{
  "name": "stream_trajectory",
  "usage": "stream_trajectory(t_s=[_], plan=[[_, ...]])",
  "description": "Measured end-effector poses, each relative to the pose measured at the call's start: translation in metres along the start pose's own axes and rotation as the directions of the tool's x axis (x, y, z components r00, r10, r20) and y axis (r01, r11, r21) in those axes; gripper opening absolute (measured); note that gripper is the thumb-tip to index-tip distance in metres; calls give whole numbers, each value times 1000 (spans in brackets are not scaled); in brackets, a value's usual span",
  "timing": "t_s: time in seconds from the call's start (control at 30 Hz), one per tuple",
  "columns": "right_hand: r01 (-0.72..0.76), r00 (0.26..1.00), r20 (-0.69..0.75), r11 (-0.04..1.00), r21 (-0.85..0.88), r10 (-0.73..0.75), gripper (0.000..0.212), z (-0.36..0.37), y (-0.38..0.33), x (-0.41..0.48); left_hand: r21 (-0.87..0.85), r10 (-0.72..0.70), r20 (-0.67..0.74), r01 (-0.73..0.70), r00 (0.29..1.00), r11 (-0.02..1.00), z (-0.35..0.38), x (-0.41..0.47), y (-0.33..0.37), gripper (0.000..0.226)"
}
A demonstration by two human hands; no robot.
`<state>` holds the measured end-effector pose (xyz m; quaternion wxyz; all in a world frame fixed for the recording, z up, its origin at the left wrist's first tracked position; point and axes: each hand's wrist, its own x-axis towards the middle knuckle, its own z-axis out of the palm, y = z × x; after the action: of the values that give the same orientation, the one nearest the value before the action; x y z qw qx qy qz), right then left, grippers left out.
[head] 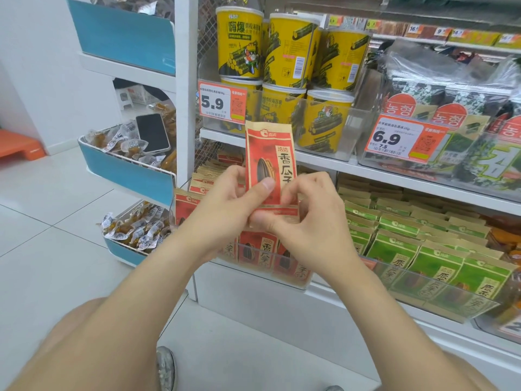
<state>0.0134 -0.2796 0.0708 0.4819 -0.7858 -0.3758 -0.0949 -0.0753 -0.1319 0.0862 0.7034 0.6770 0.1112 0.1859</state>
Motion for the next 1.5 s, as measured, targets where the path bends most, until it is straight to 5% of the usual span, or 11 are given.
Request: stream_trajectory(t_s=[0.13, 0.27, 0.5, 0.73, 1.23, 1.5], plan=[[-234, 972, 111, 897, 374, 208, 52, -14, -7, 7, -65, -35, 50, 38, 998, 997, -2, 1, 5, 36], [-350, 934, 244, 801, 485, 260, 31, -15, -10, 7, -53, -41, 37, 43, 998, 998, 2, 0, 5, 39], [-309, 942, 285, 789, 531, 177, 34, -24, -7, 6, -3, -81, 23, 82, 996, 997, 6, -2, 8, 42], [-204, 935, 346, 918, 339, 80, 58, -24, 8, 10, 18, -91, -15, 91, 996, 996, 4, -1, 6, 42], [-164, 916, 400, 927, 338, 17, 65, -21, 12, 10, -12, -94, -3, 94, 996, 995, -1, 0, 6, 41], [-261, 929, 347, 889, 376, 127, 73, -26, 10, 12, 16, -20, 245, 17, 969, 1000, -14, 1, 8, 38]])
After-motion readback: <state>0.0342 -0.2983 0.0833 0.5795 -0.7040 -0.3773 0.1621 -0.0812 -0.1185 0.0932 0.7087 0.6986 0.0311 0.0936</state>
